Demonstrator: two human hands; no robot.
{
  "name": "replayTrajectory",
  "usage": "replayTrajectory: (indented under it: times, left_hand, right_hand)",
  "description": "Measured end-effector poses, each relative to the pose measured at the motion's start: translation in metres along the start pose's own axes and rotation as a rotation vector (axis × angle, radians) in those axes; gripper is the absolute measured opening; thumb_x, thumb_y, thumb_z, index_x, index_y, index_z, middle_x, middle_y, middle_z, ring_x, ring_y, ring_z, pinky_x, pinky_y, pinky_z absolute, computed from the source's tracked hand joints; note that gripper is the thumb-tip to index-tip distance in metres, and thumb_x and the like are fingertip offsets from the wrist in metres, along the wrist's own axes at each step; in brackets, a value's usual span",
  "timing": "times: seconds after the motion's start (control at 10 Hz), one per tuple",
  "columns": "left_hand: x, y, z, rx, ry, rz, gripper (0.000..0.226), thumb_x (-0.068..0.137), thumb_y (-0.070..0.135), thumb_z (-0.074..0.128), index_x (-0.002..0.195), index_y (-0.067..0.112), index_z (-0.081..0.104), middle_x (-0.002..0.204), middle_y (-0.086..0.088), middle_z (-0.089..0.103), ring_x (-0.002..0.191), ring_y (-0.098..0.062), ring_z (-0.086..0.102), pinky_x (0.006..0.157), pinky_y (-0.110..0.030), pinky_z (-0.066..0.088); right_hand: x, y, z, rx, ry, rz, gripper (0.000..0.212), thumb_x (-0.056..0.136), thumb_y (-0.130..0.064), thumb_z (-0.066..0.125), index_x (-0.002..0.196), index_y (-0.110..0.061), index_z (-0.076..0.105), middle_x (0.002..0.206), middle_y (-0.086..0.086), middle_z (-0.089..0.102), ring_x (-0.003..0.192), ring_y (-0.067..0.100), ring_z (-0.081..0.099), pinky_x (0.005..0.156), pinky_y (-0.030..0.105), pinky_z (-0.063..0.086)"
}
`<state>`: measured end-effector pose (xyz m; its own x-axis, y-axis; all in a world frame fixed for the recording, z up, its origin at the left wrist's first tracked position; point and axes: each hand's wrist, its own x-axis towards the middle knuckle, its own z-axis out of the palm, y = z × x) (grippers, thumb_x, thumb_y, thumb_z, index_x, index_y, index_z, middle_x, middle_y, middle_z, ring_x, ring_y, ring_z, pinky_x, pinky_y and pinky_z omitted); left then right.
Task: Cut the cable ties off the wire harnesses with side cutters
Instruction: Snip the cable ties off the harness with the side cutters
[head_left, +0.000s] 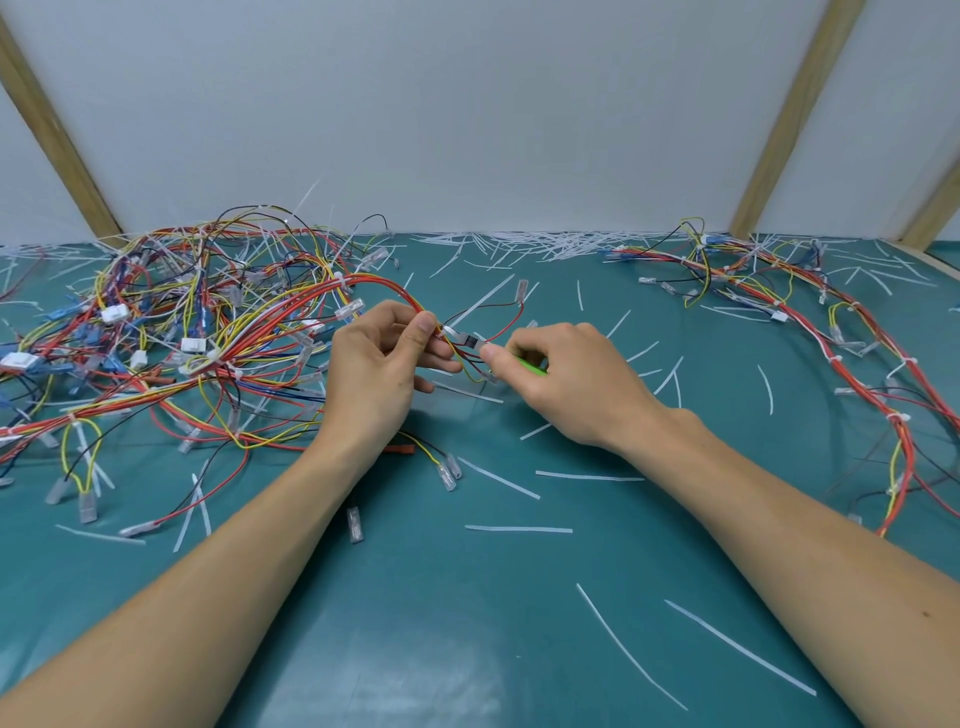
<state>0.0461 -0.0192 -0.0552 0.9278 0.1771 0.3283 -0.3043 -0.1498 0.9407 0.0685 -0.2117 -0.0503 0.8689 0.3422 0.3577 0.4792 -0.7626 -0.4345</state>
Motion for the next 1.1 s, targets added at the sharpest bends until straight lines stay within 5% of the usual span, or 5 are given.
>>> replayTrajectory:
  times: [1.1]
  left_hand:
    - [0.0005, -0.0012, -0.0002, 0.005, -0.006, 0.005, 0.019, 0.104, 0.018, 0.054, 0.085, 0.018, 0.060, 0.070, 0.002, 0.072, 0.069, -0.019, 0.075, 0.052, -0.028, 0.052]
  right_hand:
    - [0.0001, 0.0007, 0.0000, 0.016, -0.005, -0.002, 0.067, 0.092, -0.071, 0.038, 0.074, -0.012, 0.064, 0.066, 0.007, 0.059, 0.072, 0.027, 0.054, 0.068, 0.041, 0.048]
